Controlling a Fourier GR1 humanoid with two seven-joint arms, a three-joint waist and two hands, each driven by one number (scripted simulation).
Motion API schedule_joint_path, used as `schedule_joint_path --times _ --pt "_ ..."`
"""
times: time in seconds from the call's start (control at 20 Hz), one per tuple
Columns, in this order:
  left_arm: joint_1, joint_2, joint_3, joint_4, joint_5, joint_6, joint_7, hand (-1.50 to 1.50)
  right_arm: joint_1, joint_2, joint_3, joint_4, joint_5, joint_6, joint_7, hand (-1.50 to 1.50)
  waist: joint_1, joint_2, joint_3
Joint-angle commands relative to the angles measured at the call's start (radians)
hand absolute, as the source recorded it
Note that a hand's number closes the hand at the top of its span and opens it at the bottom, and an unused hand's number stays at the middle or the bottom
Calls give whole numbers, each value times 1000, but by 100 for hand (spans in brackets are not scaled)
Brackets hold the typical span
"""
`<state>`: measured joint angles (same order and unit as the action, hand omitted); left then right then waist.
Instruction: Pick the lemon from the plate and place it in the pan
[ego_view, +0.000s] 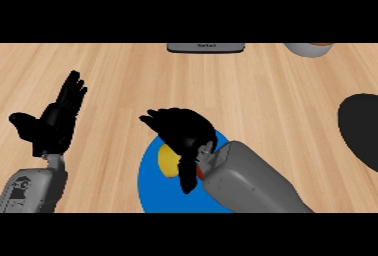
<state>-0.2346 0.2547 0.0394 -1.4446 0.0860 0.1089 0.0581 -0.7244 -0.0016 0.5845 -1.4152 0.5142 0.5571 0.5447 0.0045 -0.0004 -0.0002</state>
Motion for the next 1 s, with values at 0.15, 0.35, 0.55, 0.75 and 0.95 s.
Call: schedule_joint_path --times 0.15,0.35,0.55,0.75,0.95 --pt "-38 -3 23 84 -17 -22 -34 0 -37 1 53 55 50 52 37 -150 0 1 0" --pt "-4 -27 -9 -67 -34 13 70 0 -36 2 58 145 88 31 -7 -150 4 0 0" --pt "26 -43 -13 -85 -45 2 61 0 -92 2 108 176 -19 -14 49 -150 8 0 0" --pt "-14 -38 6 -42 -57 3 58 0 -50 2 180 260 67 -100 -37 -150 6 2 0" --pt "3 -56 9 -32 -68 1 15 0 -105 2 230 269 -12 -116 40 -150 10 2 0"
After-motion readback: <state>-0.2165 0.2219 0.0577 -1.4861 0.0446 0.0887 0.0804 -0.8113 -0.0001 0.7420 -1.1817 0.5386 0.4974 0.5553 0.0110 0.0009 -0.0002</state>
